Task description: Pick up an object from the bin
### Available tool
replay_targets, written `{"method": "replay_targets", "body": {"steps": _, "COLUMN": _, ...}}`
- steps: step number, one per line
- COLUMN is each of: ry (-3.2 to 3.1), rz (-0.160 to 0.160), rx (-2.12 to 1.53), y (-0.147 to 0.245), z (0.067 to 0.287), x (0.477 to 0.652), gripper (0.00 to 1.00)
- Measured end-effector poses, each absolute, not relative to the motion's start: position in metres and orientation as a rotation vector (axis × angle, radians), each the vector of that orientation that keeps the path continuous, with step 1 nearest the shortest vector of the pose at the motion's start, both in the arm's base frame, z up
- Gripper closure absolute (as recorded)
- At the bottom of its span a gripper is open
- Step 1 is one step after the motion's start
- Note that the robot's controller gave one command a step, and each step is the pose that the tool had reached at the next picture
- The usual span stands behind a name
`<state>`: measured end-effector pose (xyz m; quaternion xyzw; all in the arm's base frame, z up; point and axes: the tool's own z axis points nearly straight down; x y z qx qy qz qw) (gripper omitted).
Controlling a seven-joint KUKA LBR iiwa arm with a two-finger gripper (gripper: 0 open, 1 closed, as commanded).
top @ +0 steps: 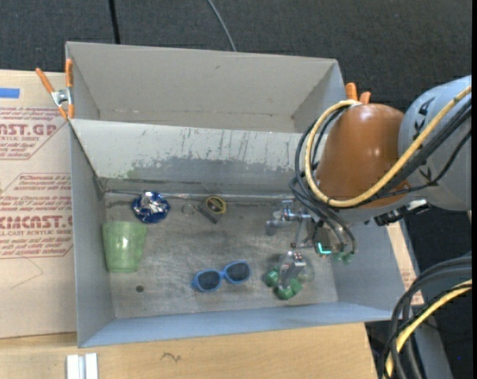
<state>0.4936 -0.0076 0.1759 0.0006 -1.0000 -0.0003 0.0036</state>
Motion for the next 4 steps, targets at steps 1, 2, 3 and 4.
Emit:
{"method": "replay_targets", "body": {"steps": 1, "ry": -3.114, "rz": -0.001, "rx": 0.455, "y": -0.022, "z": 0.070, "x": 0.499, "gripper": 0.00}}
{"method": "replay_targets", "body": {"steps": 2, "ry": -3.125, "rz": -0.002, "rx": 0.389, "y": 0.048, "z": 0.072, "x": 0.492, "gripper": 0.00}}
{"method": "replay_targets", "body": {"steps": 3, "ry": -3.116, "rz": -0.001, "rx": 0.383, "y": 0.045, "z": 0.072, "x": 0.490, "gripper": 1.00}}
{"method": "replay_targets", "body": {"steps": 4, "ry": -3.117, "rz": 0.001, "rx": 0.464, "y": 0.040, "z": 0.217, "x": 0.494, "gripper": 1.00}}
